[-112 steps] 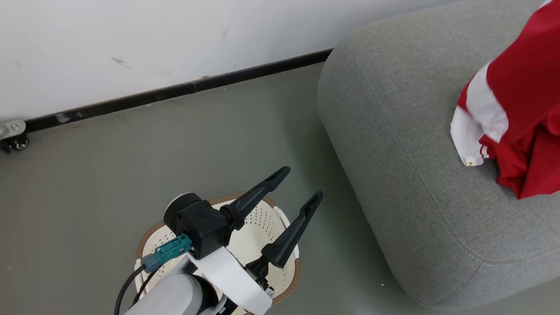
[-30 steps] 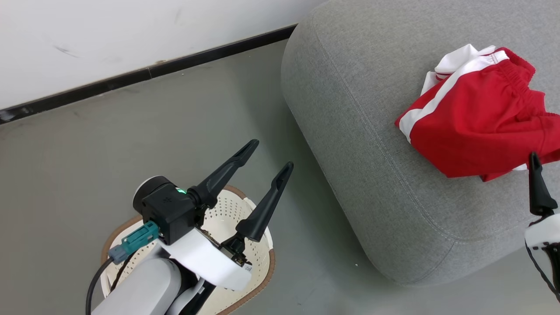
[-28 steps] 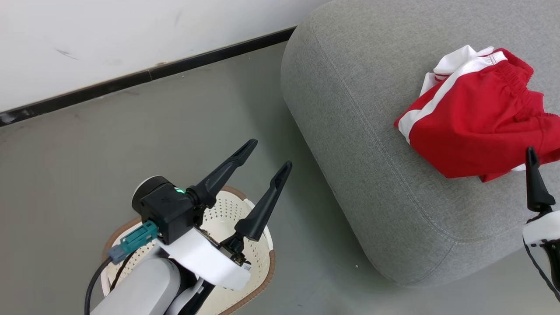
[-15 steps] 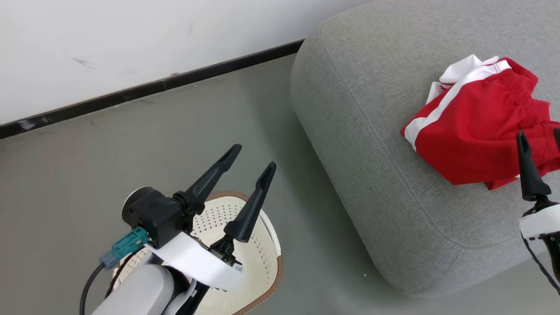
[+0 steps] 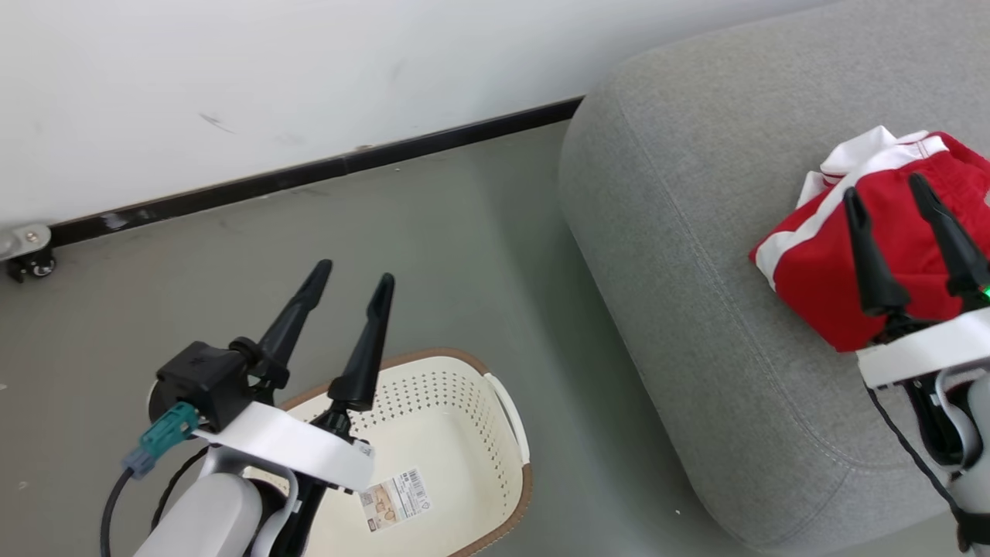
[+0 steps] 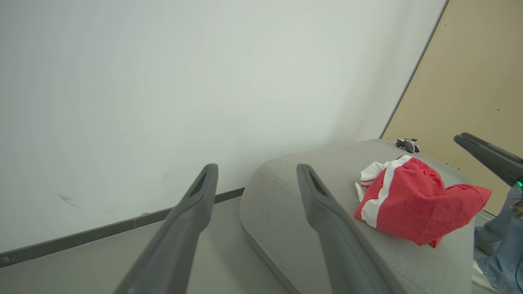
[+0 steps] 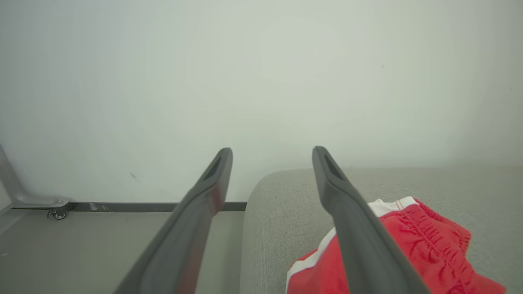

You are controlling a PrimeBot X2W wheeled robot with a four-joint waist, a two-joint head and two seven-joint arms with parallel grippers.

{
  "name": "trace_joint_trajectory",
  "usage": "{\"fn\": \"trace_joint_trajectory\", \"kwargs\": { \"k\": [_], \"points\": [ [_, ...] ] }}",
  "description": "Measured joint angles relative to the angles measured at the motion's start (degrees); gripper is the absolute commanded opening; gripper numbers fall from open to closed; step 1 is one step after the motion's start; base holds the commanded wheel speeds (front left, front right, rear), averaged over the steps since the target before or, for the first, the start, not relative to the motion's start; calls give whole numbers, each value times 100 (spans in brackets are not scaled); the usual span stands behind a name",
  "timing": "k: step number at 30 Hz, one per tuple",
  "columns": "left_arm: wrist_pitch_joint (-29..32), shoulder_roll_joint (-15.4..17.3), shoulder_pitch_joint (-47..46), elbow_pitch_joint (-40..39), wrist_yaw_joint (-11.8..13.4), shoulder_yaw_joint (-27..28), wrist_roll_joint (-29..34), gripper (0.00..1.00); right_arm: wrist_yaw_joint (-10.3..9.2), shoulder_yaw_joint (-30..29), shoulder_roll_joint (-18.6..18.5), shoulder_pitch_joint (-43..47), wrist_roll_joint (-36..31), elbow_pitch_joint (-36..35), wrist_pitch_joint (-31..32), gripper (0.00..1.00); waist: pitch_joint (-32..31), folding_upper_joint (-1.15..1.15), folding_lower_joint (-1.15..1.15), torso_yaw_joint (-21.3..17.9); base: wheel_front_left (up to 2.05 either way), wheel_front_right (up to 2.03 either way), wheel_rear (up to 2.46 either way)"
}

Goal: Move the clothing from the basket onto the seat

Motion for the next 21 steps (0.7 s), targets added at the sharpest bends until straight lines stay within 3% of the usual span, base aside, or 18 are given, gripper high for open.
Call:
{"fn": "trace_joint_trajectory", "kwargs": {
  "k": [21],
  "points": [
    [-71,-48,629,148,667,703,274,100,0,372,666,-257,-454,-5,368,100,-405,0,0,695,0,0,0]
  ]
}}
